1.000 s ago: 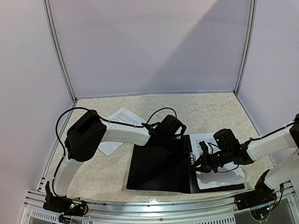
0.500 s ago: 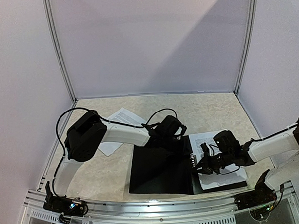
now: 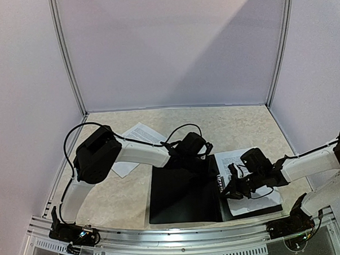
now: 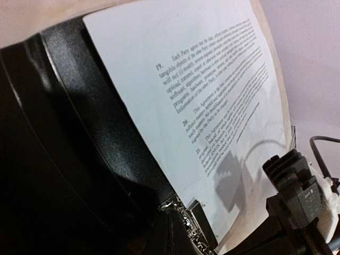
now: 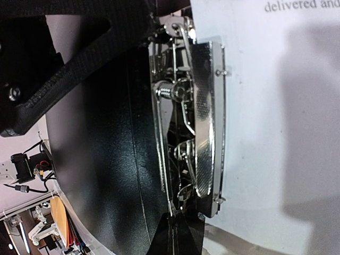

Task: Put the files into the folder
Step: Clamp the file and folder with some files, then rotate the folder with some files at the center of the board.

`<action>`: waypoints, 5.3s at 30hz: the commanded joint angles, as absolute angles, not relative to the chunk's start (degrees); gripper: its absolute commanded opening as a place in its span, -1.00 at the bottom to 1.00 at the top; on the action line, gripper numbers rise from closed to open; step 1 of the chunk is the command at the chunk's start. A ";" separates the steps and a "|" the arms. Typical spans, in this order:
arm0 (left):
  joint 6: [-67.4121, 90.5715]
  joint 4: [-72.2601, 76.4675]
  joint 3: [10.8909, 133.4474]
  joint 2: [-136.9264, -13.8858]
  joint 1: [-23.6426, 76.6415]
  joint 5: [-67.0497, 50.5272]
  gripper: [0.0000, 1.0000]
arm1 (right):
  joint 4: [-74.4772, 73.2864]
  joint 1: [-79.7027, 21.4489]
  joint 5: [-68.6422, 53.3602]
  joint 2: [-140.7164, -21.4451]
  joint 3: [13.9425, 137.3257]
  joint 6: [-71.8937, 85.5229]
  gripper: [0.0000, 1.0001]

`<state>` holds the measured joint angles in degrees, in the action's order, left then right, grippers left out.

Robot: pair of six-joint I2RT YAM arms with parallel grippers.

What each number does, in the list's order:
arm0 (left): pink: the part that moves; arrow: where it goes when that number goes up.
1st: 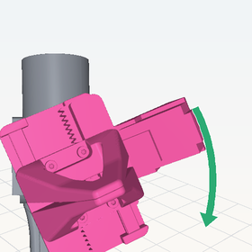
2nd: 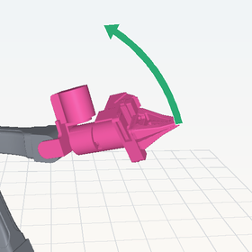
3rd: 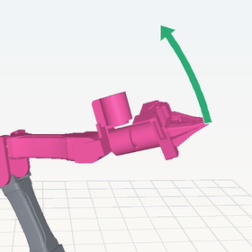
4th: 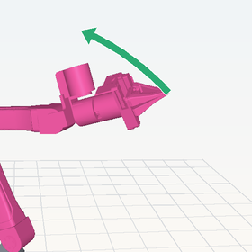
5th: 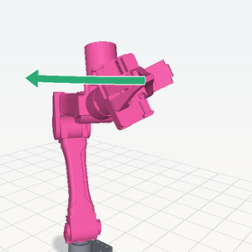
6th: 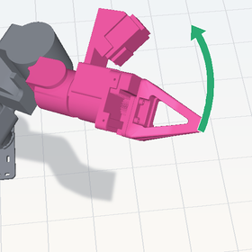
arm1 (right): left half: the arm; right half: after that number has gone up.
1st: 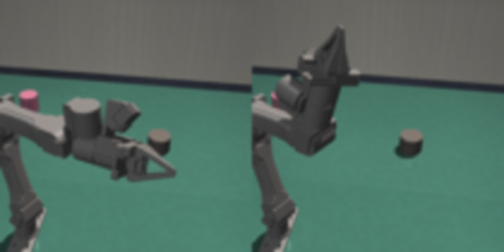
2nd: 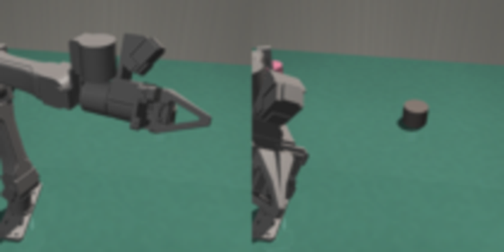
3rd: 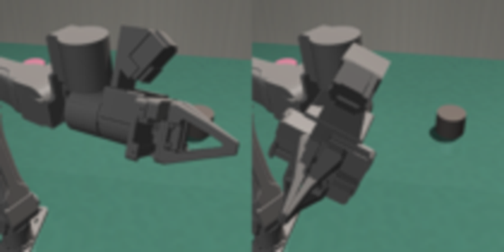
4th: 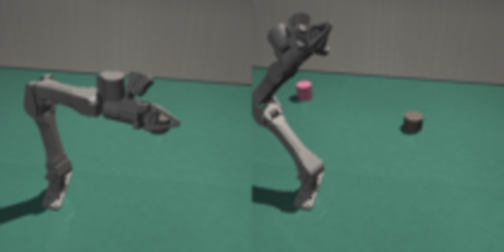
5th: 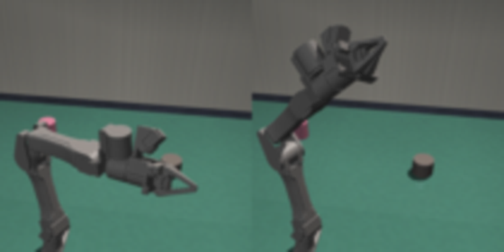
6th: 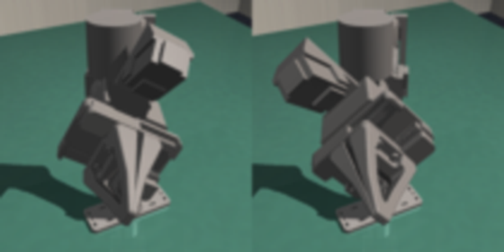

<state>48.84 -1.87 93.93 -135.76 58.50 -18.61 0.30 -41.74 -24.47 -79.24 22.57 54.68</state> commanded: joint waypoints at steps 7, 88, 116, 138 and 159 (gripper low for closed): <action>46.80 -9.49 91.45 -139.81 57.32 -14.23 -1.00 | -10.31 -42.11 -23.74 -85.95 19.18 51.77 -1.00; 34.81 -21.65 46.56 -93.21 48.52 -4.10 0.28 | -37.48 -20.18 4.71 -62.46 29.35 40.22 0.79; 36.59 -50.82 55.20 -76.32 59.05 6.66 0.95 | -37.77 -13.27 -10.91 -132.11 102.93 26.11 0.97; -5.11 -36.55 85.39 -116.37 41.43 6.21 0.38 | -14.67 -22.93 -18.83 -69.66 42.86 27.13 0.54; -0.23 -37.85 88.39 -124.37 40.08 -2.32 -0.65 | -19.17 -23.45 -20.48 -53.11 29.13 29.76 0.45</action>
<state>-2.00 -36.29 88.14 -122.30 40.80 3.18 -17.67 -23.20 -20.10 -55.09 30.46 28.88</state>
